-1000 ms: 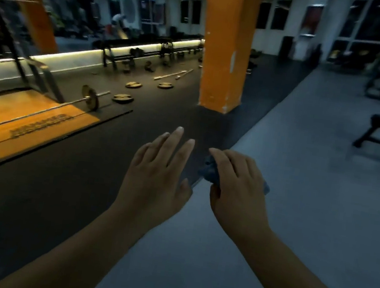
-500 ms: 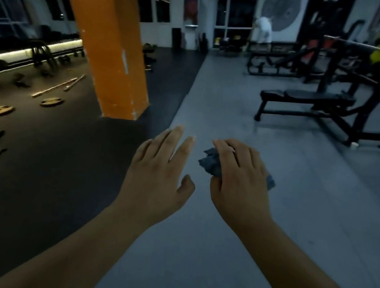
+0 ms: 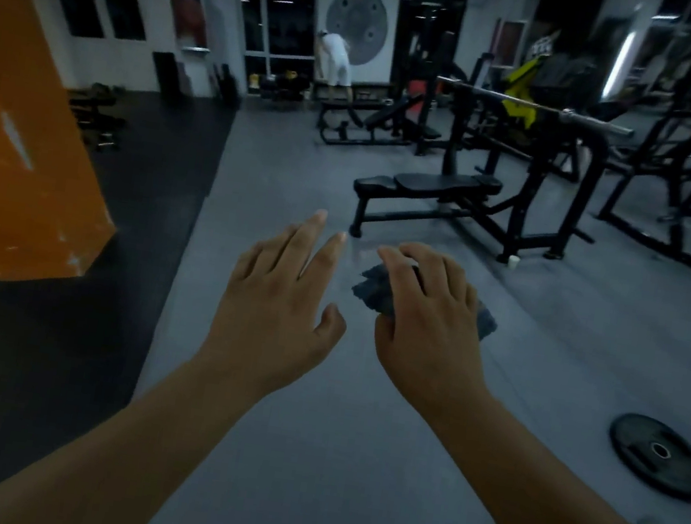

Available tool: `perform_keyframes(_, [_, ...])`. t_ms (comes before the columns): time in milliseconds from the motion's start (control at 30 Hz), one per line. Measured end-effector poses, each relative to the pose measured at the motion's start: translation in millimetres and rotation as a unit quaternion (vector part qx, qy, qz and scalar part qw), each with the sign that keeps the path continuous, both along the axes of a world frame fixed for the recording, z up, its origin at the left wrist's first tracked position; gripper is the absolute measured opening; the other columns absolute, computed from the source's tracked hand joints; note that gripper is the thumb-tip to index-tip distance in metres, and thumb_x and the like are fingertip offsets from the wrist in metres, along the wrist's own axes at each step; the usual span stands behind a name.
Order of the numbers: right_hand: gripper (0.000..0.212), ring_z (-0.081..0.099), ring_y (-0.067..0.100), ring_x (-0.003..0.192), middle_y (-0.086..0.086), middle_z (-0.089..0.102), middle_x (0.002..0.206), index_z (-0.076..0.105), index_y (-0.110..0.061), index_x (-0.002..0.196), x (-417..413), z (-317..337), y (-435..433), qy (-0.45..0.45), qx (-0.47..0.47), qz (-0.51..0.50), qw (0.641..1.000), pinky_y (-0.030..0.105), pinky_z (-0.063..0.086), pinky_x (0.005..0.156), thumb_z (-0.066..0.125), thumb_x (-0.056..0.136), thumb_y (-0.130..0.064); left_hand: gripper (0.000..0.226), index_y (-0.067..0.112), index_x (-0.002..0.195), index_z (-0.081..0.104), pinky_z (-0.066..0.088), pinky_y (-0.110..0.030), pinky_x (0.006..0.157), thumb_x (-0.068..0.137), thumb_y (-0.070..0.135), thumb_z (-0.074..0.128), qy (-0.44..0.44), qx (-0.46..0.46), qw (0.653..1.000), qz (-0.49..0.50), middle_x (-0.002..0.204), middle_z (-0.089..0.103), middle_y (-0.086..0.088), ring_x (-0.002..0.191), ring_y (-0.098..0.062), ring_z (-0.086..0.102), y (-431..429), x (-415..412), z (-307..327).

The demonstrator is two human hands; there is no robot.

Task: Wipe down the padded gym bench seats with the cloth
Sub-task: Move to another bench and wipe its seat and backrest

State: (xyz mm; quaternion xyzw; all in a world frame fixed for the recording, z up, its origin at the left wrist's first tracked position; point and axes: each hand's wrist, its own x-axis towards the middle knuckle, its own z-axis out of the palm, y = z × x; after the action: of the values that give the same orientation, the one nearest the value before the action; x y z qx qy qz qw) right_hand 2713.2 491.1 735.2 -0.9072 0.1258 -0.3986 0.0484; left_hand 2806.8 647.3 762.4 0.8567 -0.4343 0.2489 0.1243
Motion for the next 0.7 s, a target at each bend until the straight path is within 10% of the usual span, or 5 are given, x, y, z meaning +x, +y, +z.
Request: perform_keyframes(700, [0.063, 0.036, 0.029, 0.131, 0.009, 0.048, 0.139, 0.049, -0.016, 0.138, 416, -13, -386, 0.04, 0.022, -0.162, 0.986, 0.05, 0.041, 0.1, 0.067, 0.078, -0.013, 0.071, 0.021, 0.152, 0.032, 0.032, -0.051, 0.112, 0.085, 0.039, 0.046, 0.04, 0.004, 0.989, -0.143, 0.163, 0.022, -0.004, 0.144, -0.028, 0.03, -420, 461, -15])
